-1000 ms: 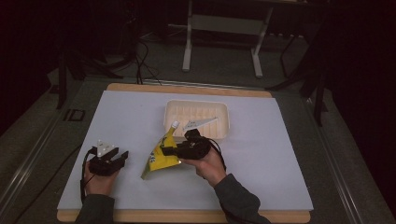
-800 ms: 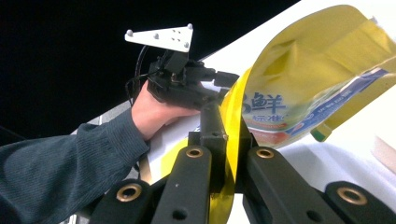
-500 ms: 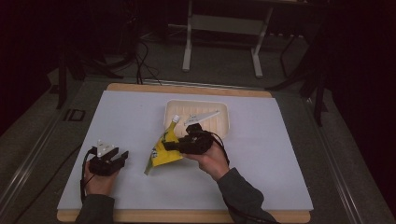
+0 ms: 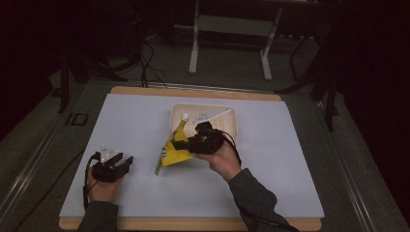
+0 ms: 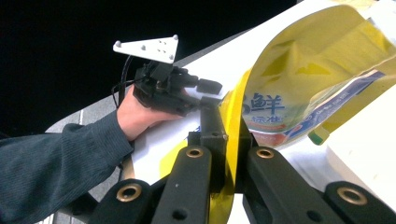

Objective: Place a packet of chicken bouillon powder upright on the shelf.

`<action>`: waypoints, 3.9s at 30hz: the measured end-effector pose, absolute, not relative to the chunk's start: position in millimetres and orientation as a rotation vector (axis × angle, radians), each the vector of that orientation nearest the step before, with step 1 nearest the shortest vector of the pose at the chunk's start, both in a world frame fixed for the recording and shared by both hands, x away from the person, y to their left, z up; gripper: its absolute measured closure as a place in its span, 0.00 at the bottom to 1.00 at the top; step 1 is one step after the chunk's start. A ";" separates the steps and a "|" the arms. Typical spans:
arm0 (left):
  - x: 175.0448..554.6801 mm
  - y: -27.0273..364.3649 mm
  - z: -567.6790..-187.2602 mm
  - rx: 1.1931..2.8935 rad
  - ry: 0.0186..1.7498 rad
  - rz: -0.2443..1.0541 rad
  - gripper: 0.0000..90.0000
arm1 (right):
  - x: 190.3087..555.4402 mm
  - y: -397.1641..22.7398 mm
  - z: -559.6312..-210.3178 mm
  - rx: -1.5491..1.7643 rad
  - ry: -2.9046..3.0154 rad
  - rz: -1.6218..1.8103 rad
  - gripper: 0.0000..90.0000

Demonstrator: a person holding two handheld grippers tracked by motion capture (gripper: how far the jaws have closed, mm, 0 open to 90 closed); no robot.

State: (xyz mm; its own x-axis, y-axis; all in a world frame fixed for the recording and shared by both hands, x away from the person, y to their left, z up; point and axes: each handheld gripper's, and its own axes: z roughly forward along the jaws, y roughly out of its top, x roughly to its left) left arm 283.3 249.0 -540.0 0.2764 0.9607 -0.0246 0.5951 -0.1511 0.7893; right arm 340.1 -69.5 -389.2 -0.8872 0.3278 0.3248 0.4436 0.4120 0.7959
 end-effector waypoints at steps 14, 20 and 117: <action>283.4 248.9 -540.0 1.845 1.404 0.659 0.61 | 341.2 -72.0 -374.3 -0.685 -2.579 -1.497 1.00; 283.4 249.0 -540.0 1.845 1.404 0.659 0.61 | 343.7 -73.3 -371.0 -0.695 -2.610 -1.487 1.00; 283.7 249.6 -540.0 1.836 1.404 0.655 0.60 | 430.0 -57.7 -349.8 -0.849 -2.816 -1.484 1.00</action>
State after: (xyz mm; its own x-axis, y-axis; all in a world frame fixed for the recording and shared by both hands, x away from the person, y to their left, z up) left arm 283.7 249.6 -540.0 0.2771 0.9603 -0.0316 0.5929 -0.1450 0.7921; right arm 430.0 -57.7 -349.8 -0.8562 0.5067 0.1008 0.3696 0.4645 0.8047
